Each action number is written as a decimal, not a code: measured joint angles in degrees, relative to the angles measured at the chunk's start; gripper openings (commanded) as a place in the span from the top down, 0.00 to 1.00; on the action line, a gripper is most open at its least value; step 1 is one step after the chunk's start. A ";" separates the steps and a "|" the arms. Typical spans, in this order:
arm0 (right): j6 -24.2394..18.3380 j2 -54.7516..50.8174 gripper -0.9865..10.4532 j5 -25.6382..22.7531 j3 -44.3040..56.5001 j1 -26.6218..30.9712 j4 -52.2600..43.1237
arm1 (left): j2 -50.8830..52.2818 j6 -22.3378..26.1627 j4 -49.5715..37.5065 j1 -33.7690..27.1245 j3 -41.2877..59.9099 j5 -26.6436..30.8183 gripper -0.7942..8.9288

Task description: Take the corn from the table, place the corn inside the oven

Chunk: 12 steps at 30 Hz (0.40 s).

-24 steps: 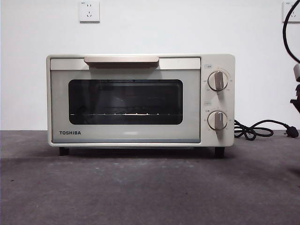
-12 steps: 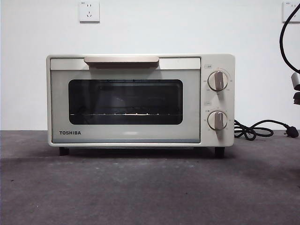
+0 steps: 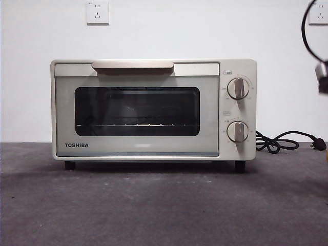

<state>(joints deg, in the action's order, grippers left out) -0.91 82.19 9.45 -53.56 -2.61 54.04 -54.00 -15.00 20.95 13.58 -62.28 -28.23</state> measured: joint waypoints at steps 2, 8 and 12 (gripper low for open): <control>-0.22 -1.99 0.93 0.00 -2.03 0.00 1.49 | -1.01 0.00 -0.55 1.53 -0.02 0.00 0.92; -0.63 -10.80 0.93 4.96 -8.39 0.00 3.13 | -5.73 0.44 -0.85 6.78 -0.02 3.50 0.92; -0.79 -17.18 0.93 9.01 -11.41 0.00 3.10 | -9.44 1.33 -0.85 9.68 -0.02 6.58 0.92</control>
<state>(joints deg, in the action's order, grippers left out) -1.69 65.01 18.46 -64.97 -2.61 57.14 -63.44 -13.67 20.10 23.27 -62.30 -21.65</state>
